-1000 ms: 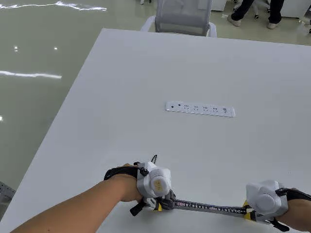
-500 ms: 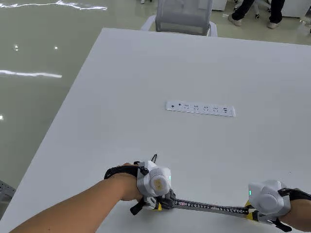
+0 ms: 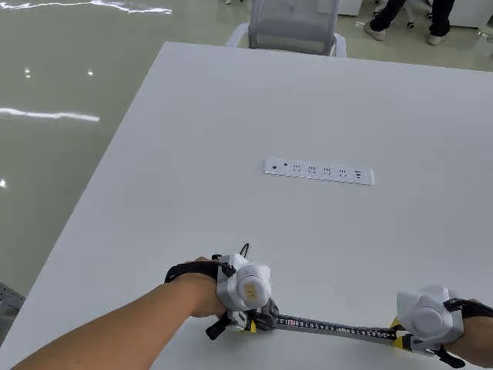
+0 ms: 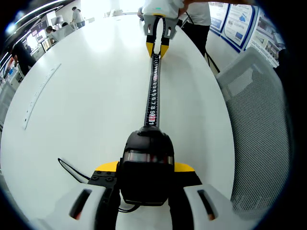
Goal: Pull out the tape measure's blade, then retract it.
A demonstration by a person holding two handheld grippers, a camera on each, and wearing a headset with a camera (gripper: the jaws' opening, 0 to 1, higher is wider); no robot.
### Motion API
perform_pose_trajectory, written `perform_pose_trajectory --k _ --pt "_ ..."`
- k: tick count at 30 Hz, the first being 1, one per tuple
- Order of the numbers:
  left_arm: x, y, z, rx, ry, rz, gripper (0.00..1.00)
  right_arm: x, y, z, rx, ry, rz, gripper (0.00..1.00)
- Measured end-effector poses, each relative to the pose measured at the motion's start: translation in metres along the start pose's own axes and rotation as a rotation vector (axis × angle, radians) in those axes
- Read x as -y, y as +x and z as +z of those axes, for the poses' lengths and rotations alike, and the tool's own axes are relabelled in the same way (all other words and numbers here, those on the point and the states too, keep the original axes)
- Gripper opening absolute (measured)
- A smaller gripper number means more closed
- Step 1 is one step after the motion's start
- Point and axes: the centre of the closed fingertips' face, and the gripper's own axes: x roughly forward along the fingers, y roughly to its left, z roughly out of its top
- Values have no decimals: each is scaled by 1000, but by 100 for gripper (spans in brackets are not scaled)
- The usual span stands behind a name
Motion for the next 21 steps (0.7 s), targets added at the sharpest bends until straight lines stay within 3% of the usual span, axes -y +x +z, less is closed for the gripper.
perform_pose_trajectory --k 21 --pt "1 0 0 -8 7 3 35 -1 0 1 39 -26 -16 15"
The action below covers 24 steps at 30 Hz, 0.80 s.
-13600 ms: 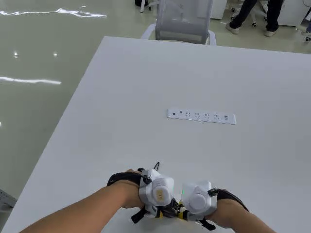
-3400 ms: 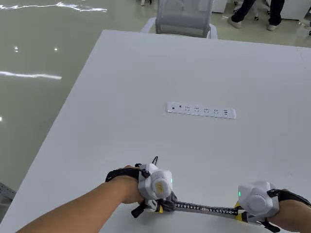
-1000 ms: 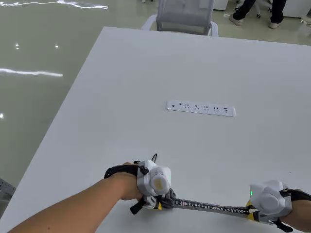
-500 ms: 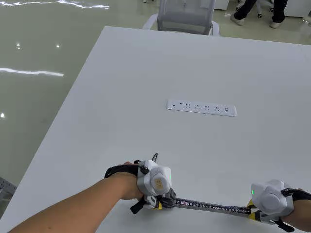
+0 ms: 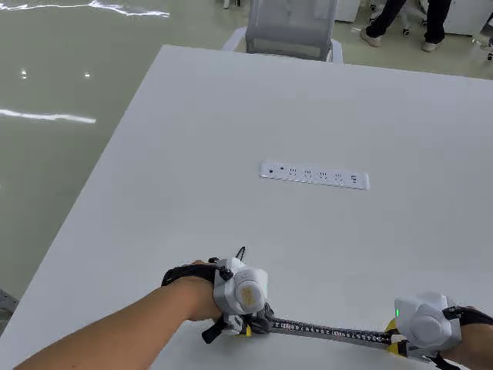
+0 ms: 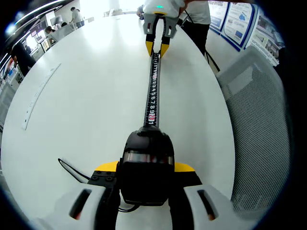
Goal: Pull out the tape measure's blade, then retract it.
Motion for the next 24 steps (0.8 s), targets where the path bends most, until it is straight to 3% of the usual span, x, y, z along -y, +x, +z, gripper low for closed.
perform_pose_trajectory --k 1,4,12,14,17,21,24 --pt "0 0 0 -1 0 0 35 -1 2 -1 -6 44 5 15" --pt "0 0 0 -2 3 3 35 0 4 1 -32 -10 10 15" --pt "0 -1 0 -2 6 4 35 2 1 -1 -34 20 -3 17" --pt "0 -1 0 -4 8 7 35 15 -1 -1 -20 35 -74 25" --pt "0 -1 0 -3 8 9 35 16 -4 0 12 118 -79 50" --pt "-1 -1 0 0 9 11 35 13 -7 -4 30 184 -77 53" --pt "-1 0 0 3 9 13 35 13 -12 -4 76 265 -96 57"
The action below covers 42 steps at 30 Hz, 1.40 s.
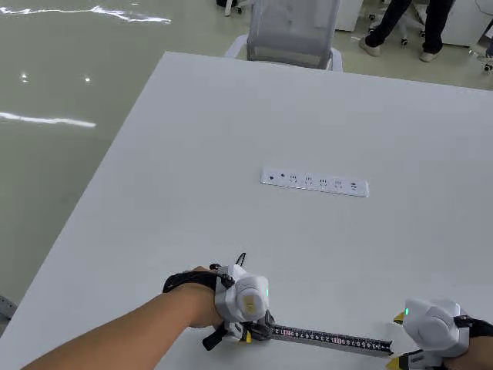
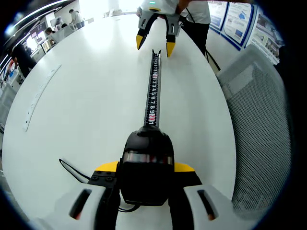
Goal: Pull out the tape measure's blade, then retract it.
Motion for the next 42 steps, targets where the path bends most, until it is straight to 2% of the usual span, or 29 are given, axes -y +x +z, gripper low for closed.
perform_pose_trajectory --k 4,5,9,12,13,14,17,20,22,25,31,37,42 --pt "0 0 0 -7 4 -3 35 6 -6 -2 31 66 -42 67" --pt "0 1 0 -9 6 -3 35 10 -8 -1 55 94 -69 71" --pt "0 1 0 -10 7 -2 35 17 -15 1 116 187 -117 85" --pt "0 1 0 -11 7 -1 35 20 -20 -2 134 211 -154 95" --pt "0 1 0 -12 8 -1 35 24 -22 -4 148 224 -183 98" --pt "0 1 0 -12 8 -1 35 23 -24 -4 157 226 -181 100" --pt "0 1 -1 -12 8 1 35 26 -29 -8 176 247 -210 100" --pt "0 1 0 -11 8 2 35 27 -35 -4 240 314 -226 100" --pt "0 1 0 -10 8 3 35 27 -38 -3 263 333 -237 100" --pt "0 1 0 -8 5 5 35 24 -43 2 343 398 -261 100" --pt "0 1 1 -6 5 9 35 15 -50 -3 401 417 -332 100" --pt "0 0 0 -5 6 7 35 9 -57 -5 451 450 -376 100" --pt "-1 1 0 -1 5 9 35 -2 -70 -8 506 485 -416 100"
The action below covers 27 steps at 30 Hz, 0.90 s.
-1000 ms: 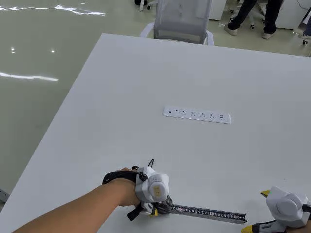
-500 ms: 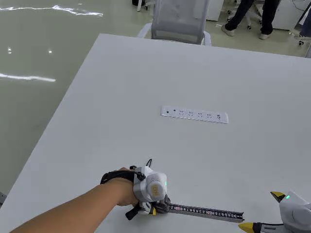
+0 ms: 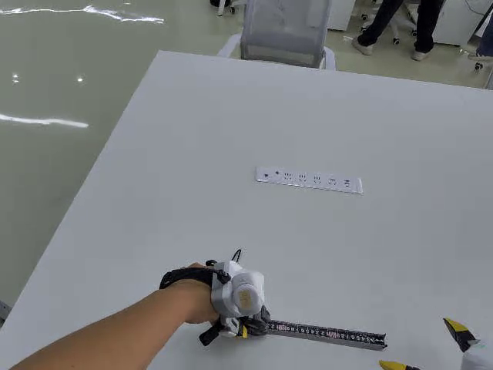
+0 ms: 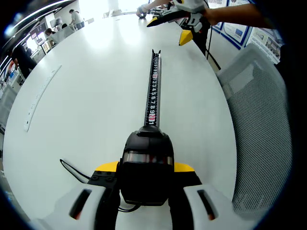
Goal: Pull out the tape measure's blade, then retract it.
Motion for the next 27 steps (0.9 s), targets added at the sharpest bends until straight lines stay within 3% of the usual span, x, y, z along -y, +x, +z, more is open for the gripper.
perform_pose_trajectory --k 14,19,20,22,27 --pt "0 -1 0 -6 9 5 35 -29 -35 -9 64 32 -30 100" --pt "0 -1 0 -7 11 8 35 -34 -40 -5 77 3 -44 100" --pt "0 -1 0 -8 13 8 35 -34 -42 -2 90 2 -51 100" --pt "0 0 0 -8 14 10 35 -31 -49 11 167 7 -80 99" --pt "-1 0 0 1 9 8 35 -36 -54 13 171 45 -70 99"
